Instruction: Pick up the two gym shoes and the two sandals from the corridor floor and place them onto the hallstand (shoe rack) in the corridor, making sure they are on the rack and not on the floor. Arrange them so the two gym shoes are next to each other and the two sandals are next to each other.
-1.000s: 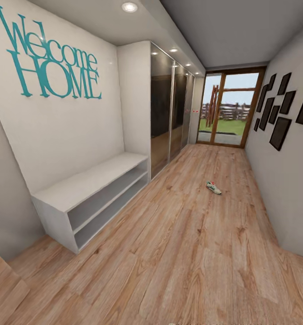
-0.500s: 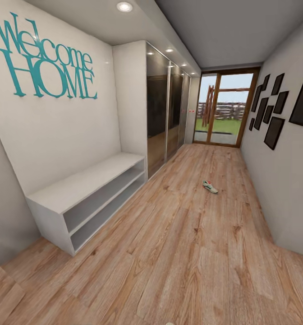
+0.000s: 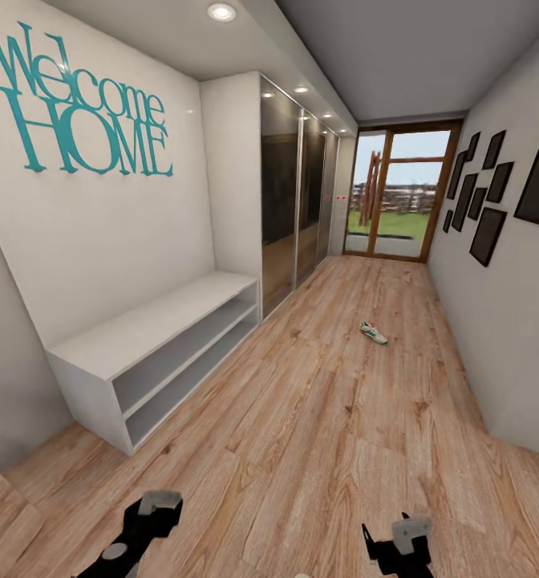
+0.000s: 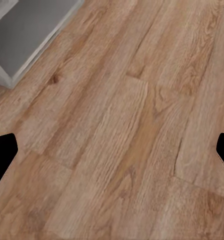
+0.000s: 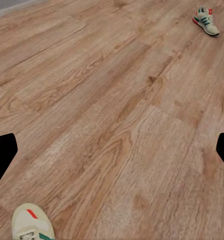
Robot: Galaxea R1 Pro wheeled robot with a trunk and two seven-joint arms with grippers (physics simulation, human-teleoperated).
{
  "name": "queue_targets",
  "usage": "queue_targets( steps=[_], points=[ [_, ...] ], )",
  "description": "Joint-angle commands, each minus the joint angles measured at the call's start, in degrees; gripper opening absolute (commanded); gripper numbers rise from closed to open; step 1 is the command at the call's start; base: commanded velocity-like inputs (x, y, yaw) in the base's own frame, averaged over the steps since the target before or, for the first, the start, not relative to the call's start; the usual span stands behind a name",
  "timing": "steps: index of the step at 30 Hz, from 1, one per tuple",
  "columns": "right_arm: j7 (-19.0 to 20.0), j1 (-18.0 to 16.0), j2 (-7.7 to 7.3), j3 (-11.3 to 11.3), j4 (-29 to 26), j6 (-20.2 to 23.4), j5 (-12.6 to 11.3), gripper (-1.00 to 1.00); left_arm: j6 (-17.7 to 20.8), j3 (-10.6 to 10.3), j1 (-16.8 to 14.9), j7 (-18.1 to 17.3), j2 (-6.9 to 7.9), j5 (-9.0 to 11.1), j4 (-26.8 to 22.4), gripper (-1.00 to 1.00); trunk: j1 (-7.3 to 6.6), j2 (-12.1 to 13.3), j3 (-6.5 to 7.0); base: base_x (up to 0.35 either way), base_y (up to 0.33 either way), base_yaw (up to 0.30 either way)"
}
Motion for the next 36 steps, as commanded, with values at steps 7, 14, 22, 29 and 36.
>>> queue_targets(
  steps=[7, 14, 22, 29, 36],
  points=[
    [0.1, -6.4, 0.03, 0.1, 0.0, 7.5, 3.9, 1.00, 5.4, 0.0, -5.7, -0.4, -0.30, -1.2, 0.0, 1.00, 0.00, 0.0, -0.07, 0.000, 0.000, 0.000],
    [4.1, -9.9, 0.05, 0.1, 1.5, 11.5, 4.6, 1.00, 6.3, -0.1, -7.5, -0.4, -0.47, -1.5, -0.1, 1.00, 0.00, 0.0, -0.07, 0.000, 0.000, 0.000],
    [11.2, -10.3, -0.09, -0.1, 3.8, 12.0, 4.8, 1.00, 6.1, -0.2, -7.5, -0.5, -0.44, -1.5, -0.1, 1.00, 0.00, 0.0, -0.07, 0.000, 0.000, 0.000],
    [12.4, -10.3, -0.20, -0.2, 4.2, 12.0, 4.8, 1.00, 6.1, -0.2, -7.5, -1.5, -0.47, -1.6, -0.1, 1.00, 0.00, 0.0, -0.07, 0.000, 0.000, 0.000],
    [12.5, -10.4, -0.22, -0.2, 4.3, 12.0, 4.8, 1.00, 6.1, -0.3, -7.5, -3.3, -0.25, -1.5, -0.1, 1.00, 0.00, 0.0, -0.07, 0.000, 0.000, 0.000]
  ],
)
